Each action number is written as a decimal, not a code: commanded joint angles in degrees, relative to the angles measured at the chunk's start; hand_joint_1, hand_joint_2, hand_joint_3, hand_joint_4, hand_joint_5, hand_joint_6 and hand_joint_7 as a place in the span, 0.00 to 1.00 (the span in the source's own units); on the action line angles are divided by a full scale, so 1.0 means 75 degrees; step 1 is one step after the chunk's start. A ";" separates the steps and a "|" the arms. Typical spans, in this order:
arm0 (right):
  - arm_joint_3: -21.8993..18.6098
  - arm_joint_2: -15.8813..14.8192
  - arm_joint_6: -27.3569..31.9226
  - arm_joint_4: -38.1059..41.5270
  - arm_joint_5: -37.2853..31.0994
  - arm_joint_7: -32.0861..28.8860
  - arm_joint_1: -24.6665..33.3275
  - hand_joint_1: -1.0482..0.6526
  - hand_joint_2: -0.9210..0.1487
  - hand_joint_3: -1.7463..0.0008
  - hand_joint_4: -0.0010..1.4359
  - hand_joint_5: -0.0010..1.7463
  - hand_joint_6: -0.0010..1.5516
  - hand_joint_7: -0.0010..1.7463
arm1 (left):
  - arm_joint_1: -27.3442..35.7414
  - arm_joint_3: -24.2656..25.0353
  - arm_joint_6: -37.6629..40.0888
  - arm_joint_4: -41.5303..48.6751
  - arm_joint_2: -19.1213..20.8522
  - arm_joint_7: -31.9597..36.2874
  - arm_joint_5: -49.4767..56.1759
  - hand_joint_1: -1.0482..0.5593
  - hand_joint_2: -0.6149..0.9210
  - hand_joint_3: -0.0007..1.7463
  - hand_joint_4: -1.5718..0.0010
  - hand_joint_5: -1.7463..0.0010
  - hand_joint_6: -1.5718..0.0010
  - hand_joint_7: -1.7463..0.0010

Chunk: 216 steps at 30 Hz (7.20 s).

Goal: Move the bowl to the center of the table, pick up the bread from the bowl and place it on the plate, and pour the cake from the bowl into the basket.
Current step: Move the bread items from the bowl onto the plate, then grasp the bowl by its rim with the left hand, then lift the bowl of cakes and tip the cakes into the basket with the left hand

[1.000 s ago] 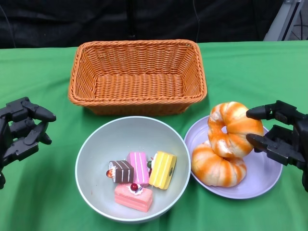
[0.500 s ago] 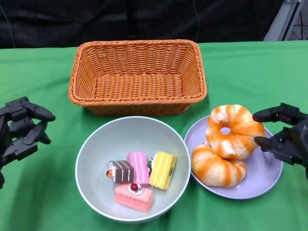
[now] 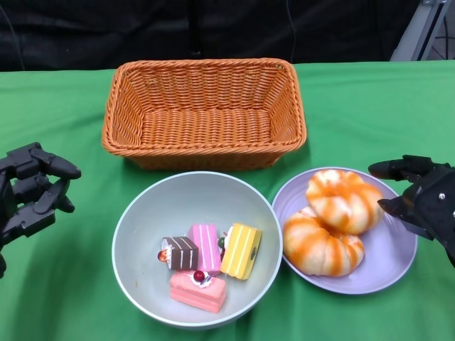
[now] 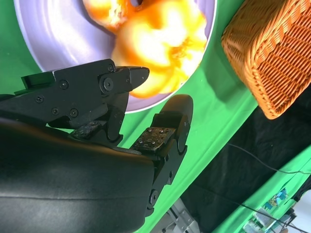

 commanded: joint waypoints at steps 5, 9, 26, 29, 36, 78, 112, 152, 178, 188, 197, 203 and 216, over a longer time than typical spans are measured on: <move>0.0115 -0.0302 0.0445 -0.0662 -0.0268 0.0060 0.0258 0.49 0.00 0.93 0.48 0.22 0.33 0.02 | 0.0003 -0.0002 -0.0054 -0.0008 0.0135 0.0117 0.0040 0.62 0.92 0.36 0.52 0.14 0.51 0.33; 0.0381 -0.0499 0.1418 -0.1552 -0.0900 0.0196 0.0329 0.46 0.00 0.93 0.35 0.14 0.28 0.00 | 0.0014 0.0009 -0.0052 -0.0046 0.0107 0.0085 0.0003 0.63 0.93 0.37 0.52 0.14 0.51 0.32; -0.0105 0.0603 -0.1422 -0.3809 0.0802 -0.0063 0.1768 0.56 0.00 0.91 0.61 0.21 0.52 0.09 | 0.0051 -0.0062 -0.0165 -0.0057 0.0145 0.0094 0.0065 0.63 0.93 0.35 0.51 0.16 0.48 0.38; -0.0045 0.0724 -0.1938 -0.3908 0.0984 -0.0024 0.1954 0.55 0.00 0.90 0.62 0.23 0.54 0.10 | 0.0052 -0.0063 -0.0244 -0.0034 0.0153 0.0043 0.0054 0.64 0.94 0.34 0.50 0.17 0.48 0.40; 0.0291 0.1135 -0.2741 -0.4304 0.1407 0.0087 0.2522 0.57 0.24 0.60 0.50 0.66 0.53 0.42 | 0.0064 -0.0053 -0.0226 -0.0046 0.0184 0.0035 0.0035 0.63 0.99 0.23 0.50 0.23 0.41 0.55; 0.0231 0.1657 -0.2178 -0.4086 0.2207 0.0142 0.2526 0.55 0.22 0.56 0.47 0.88 0.39 0.76 | 0.0925 -0.1577 -0.6784 -0.1945 0.1944 -0.0225 0.3179 0.28 1.00 0.01 0.50 0.96 0.57 0.98; 0.0173 0.2017 -0.2209 -0.4060 0.2654 0.0161 0.2507 0.55 0.22 0.53 0.45 0.93 0.39 0.76 | -0.0214 -0.5491 -0.2685 -0.2401 0.2379 0.7818 1.0736 0.44 1.00 0.04 0.45 1.00 0.51 1.00; 0.0151 0.1920 -0.2562 -0.3780 0.2287 0.0168 0.2521 0.55 0.18 0.59 0.46 0.91 0.40 0.76 | -0.0205 -0.5765 -0.5154 -0.2212 0.2988 0.4404 0.4817 0.50 1.00 0.17 0.61 0.04 0.54 0.40; 0.0264 0.1968 -0.2527 -0.3625 0.2046 0.0033 0.2499 0.55 0.21 0.54 0.46 0.91 0.39 0.78 | -0.0606 -0.4065 -0.4615 -0.3075 0.1894 0.1586 0.1758 0.52 1.00 0.23 0.53 0.07 0.51 0.36; 0.0270 0.1944 -0.2464 -0.3635 0.2130 0.0140 0.2528 0.56 0.20 0.54 0.44 0.92 0.38 0.79 | -0.0847 -0.3759 -0.3836 -0.3196 0.1066 0.0838 0.0843 0.59 0.80 0.55 0.56 0.00 0.50 0.30; 0.0280 0.1923 -0.2532 -0.3493 0.2091 0.0169 0.2538 0.56 0.19 0.55 0.44 0.92 0.38 0.79 | -0.1479 -0.3388 -0.2584 -0.2662 0.0088 0.0069 0.0102 0.60 0.85 0.52 0.54 0.05 0.51 0.26; 0.0298 0.1876 -0.2565 -0.3350 0.2006 0.0190 0.2507 0.55 0.18 0.58 0.44 0.92 0.38 0.79 | -0.2104 -0.2943 -0.1939 -0.1803 -0.0544 -0.0008 0.0282 0.59 0.86 0.52 0.53 0.03 0.54 0.19; 0.0263 0.1890 -0.2678 -0.3061 0.2029 0.0219 0.2462 0.56 0.16 0.60 0.45 0.92 0.38 0.80 | -0.3130 -0.2075 -0.0588 -0.0515 -0.1816 -0.0077 0.0203 0.54 0.84 0.56 0.52 0.00 0.56 0.19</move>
